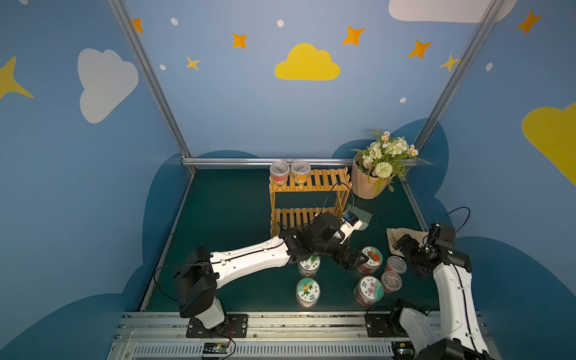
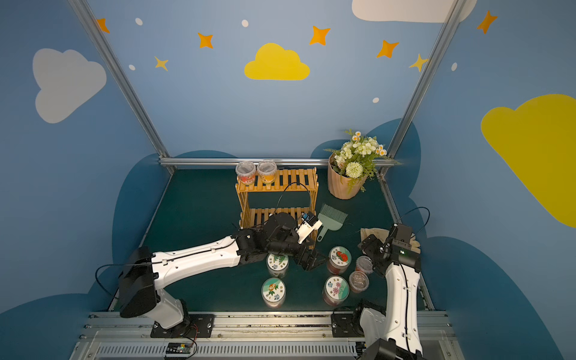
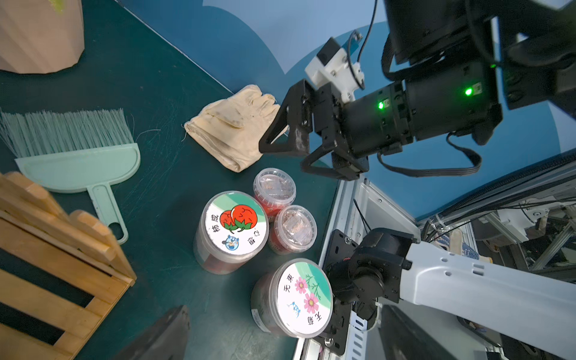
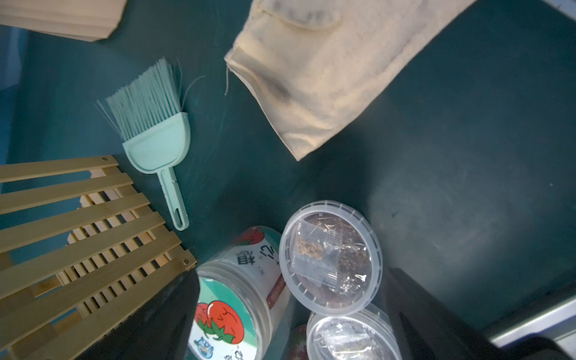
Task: Place the seed container on the shelf
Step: Pick up the seed jar at the center of the board.
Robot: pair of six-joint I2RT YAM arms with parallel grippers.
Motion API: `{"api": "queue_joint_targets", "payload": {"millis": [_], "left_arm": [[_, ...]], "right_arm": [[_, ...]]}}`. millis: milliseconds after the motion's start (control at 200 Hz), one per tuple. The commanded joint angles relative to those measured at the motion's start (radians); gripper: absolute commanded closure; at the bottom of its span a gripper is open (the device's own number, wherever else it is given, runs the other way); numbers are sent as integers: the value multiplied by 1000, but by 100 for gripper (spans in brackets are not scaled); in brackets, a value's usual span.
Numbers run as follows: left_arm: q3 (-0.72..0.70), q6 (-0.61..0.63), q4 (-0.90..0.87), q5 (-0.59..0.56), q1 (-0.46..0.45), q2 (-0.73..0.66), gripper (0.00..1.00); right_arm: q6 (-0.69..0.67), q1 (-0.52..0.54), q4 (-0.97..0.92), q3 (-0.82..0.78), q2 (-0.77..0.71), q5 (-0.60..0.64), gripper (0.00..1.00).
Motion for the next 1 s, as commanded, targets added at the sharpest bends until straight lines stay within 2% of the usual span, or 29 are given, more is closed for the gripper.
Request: {"api": "queue_joint_targets", "payload": {"millis": [0, 150, 390, 741, 996], "left_arm": [[52, -6, -27, 47, -1, 38, 0], [119, -5, -81, 74, -9, 119, 0], [177, 41, -120, 123, -10, 168, 0], [159, 66, -124, 138, 18, 166, 0], [144, 62, -126, 158, 37, 160, 0]], "right_arm": [[14, -17, -15, -23, 26, -16, 2], [-4, -19, 4, -24, 58, -3, 2], [3, -18, -4, -19, 117, -23, 2], [27, -6, 35, -61, 219, -46, 4], [16, 13, 89, -61, 266, -102, 15]]}}
